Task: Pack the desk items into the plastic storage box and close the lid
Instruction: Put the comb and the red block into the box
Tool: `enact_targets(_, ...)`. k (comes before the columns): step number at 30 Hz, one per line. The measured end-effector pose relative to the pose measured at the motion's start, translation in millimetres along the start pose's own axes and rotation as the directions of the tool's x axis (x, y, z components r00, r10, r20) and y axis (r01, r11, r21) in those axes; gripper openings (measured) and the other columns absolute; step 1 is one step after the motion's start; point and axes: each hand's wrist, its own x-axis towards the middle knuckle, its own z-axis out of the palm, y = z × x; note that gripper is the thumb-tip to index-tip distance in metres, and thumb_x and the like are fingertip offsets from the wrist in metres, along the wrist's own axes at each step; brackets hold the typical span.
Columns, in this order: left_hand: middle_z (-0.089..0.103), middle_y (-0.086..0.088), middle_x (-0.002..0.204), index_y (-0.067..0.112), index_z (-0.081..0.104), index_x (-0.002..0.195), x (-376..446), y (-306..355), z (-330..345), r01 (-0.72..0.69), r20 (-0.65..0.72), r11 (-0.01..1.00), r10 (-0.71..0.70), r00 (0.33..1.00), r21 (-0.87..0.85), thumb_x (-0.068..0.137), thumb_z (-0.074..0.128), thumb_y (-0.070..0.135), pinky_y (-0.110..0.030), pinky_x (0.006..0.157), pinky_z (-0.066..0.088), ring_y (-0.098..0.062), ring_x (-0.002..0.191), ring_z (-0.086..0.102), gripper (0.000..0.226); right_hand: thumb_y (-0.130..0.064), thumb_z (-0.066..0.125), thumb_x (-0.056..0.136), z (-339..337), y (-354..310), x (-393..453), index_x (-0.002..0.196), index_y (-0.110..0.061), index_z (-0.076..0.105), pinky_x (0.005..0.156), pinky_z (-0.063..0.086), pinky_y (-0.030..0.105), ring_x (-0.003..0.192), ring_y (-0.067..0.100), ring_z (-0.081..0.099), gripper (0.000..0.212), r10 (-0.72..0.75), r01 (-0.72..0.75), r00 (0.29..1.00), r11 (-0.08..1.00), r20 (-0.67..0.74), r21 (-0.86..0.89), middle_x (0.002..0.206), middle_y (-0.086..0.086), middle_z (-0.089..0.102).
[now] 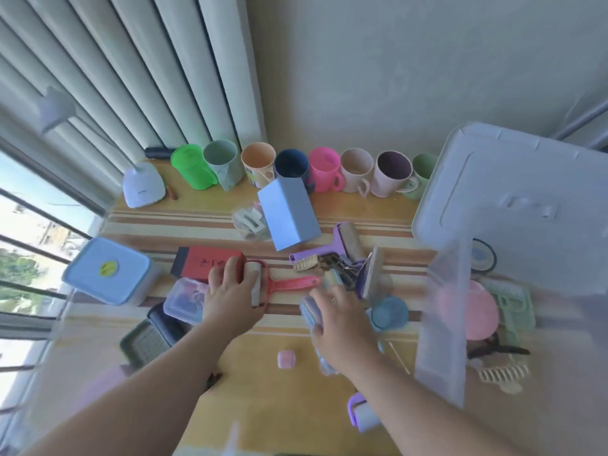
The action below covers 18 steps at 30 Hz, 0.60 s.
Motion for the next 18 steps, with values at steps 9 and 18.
enact_targets(9,0.026,-0.009,0.147,0.036,0.031,0.154,-1.2,9.2,23.8,-0.058,-0.074,0.995,0.064,0.995,0.078,0.079,0.065,0.019,-0.040,0.100,0.046,-0.033,0.125,0.027,0.084,-0.056,0.076,0.085,60.3,-2.9,9.1,0.158,-0.038,0.013,0.095,0.047,0.044,0.128,0.035,0.046,0.098,0.269,-0.242,0.945,0.957,0.185,-0.158,0.140,0.013,0.039)
enact_targets(18,0.023,0.002,0.167,0.054,0.006,0.156,73.3,-46.9,-19.7,-0.175,0.115,0.977,0.161,0.980,0.119,0.053,0.063,0.087,-0.060,0.121,0.014,-0.033,0.154,0.014,0.123,-0.027,0.067,0.089,44.5,5.0,6.1,0.163,-0.037,0.011,0.079,0.055,0.042,0.117,0.027,0.052,0.093,0.183,-0.180,0.977,0.983,0.105,-0.041,0.128,-0.001,0.048)
